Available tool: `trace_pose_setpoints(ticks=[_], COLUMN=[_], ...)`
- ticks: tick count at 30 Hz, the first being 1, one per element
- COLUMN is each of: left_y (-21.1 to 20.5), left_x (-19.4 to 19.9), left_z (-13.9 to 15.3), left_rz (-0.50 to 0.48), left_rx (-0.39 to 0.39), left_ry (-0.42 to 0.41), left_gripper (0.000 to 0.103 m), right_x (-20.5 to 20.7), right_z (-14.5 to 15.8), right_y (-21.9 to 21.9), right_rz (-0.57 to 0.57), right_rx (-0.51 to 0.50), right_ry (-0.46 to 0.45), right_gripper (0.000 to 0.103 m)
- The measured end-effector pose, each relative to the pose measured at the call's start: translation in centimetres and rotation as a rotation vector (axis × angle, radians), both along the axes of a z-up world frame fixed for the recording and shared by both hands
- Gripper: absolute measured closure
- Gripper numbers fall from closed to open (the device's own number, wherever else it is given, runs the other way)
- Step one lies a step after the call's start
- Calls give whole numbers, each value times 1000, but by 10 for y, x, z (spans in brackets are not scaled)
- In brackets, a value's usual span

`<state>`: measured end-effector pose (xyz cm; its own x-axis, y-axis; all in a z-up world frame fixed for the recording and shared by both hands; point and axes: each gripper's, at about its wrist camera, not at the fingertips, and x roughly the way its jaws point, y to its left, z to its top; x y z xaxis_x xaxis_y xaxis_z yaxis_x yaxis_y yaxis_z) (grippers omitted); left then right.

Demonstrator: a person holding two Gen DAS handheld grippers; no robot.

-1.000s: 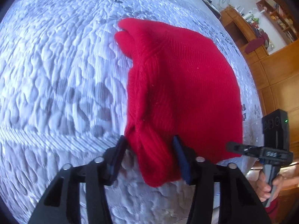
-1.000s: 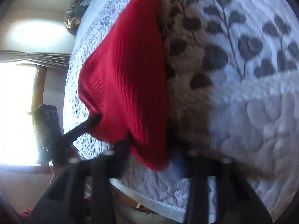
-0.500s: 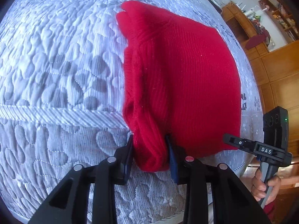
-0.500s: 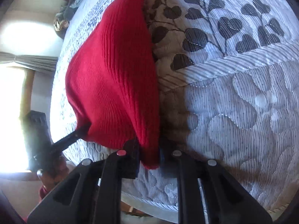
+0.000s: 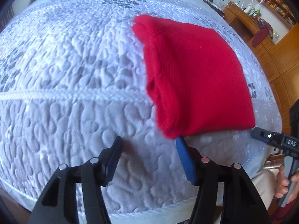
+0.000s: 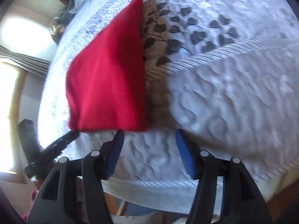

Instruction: Fold small clothes

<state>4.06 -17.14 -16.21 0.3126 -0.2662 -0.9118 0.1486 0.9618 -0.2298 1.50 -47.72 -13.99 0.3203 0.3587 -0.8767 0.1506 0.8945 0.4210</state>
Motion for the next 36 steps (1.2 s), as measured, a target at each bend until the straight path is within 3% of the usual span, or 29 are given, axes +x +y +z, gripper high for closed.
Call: trace_pose_setpoints(ticks=[5, 8, 11, 16, 20, 26, 36], left_y=[8, 16, 26, 16, 11, 2, -11], left_x=[-19, -27, -37, -38, -49, -58, -77], left_z=[0, 4, 12, 32, 54, 82, 120], left_rz=[19, 65, 98, 98, 92, 93, 70], left_rx=[62, 74, 95, 94, 85, 109, 167], left_ry=[-14, 12, 13, -3, -28, -60, -164], left_gripper=[42, 37, 36, 36, 33, 31, 24], right_x=[-23, -30, -35, -38, -42, -49, -52], right_z=[8, 11, 16, 23, 37, 57, 71], right_y=[1, 13, 24, 46, 63, 65, 81], right_rz=[-1, 13, 13, 31, 54, 44, 67], right_rx=[-96, -201, -240, -243, -274, -235, -268], right_ry=[-13, -19, -23, -31, -55, -59, -58], right_gripper=[44, 39, 33, 32, 16, 7, 4])
